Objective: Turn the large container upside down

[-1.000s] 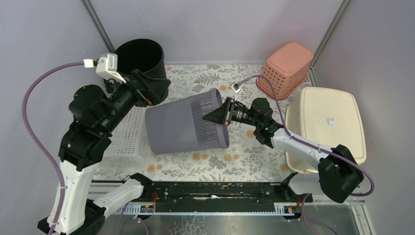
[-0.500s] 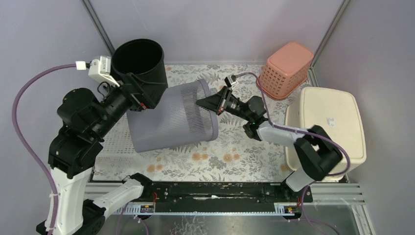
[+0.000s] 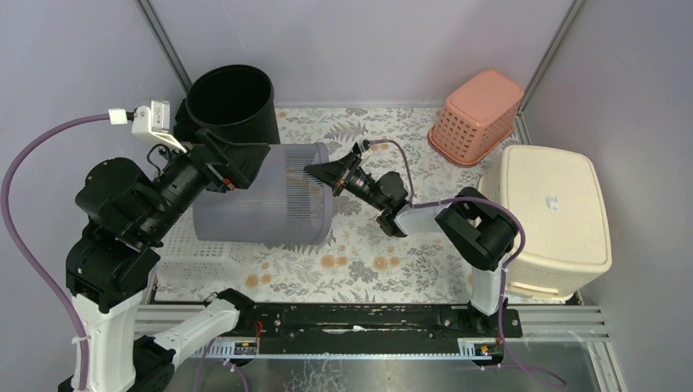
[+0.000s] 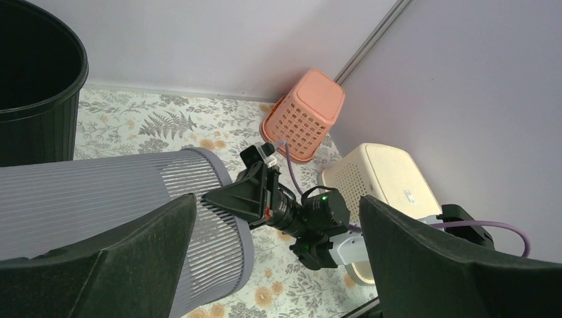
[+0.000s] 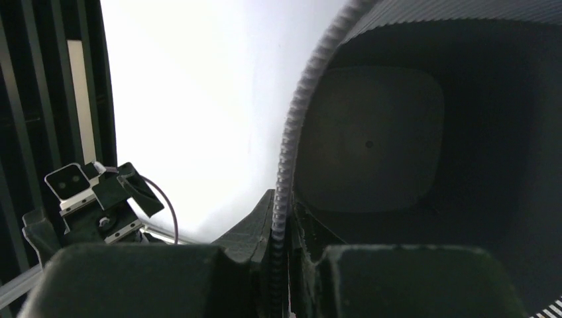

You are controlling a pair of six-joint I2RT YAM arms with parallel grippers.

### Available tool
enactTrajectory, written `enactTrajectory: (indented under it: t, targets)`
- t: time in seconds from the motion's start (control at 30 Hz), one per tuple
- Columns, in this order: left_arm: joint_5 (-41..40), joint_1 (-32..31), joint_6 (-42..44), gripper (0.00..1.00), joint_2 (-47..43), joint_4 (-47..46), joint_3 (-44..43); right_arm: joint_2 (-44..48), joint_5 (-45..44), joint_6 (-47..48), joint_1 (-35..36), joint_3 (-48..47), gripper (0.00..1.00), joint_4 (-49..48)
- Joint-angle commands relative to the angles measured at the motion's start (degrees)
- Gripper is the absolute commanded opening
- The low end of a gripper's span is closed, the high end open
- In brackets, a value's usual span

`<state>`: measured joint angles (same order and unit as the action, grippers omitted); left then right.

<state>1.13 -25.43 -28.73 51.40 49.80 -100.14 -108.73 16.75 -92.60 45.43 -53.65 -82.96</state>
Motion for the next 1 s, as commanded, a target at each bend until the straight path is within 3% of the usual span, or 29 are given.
enactTrajectory:
  t: [0.0,0.17,0.33,0.53,0.97]
  targets:
    - [-0.92,0.29,1.79,1.0,0.11,0.06,0.97,-0.72,-8.42,-3.1,2.11,-4.27,0.0,-14.79]
    - [-1.89,0.34,2.28,1.0,-0.06,-0.39,2.7,-4.44,-9.67,-4.76,2.58,-3.11,0.02,-14.84]
    - [-2.27,0.29,2.95,1.0,0.1,-0.11,3.77,-5.72,-8.01,-4.99,2.19,1.29,0.33,-14.79]
    - [-3.47,0.29,3.65,1.0,0.06,-0.14,4.77,-4.02,-5.47,-1.97,0.21,8.72,0.48,-14.82]
    - [-2.88,0.34,3.71,1.0,1.81,-0.82,4.95,-0.74,-0.04,1.97,-6.21,20.87,0.58,-14.57]
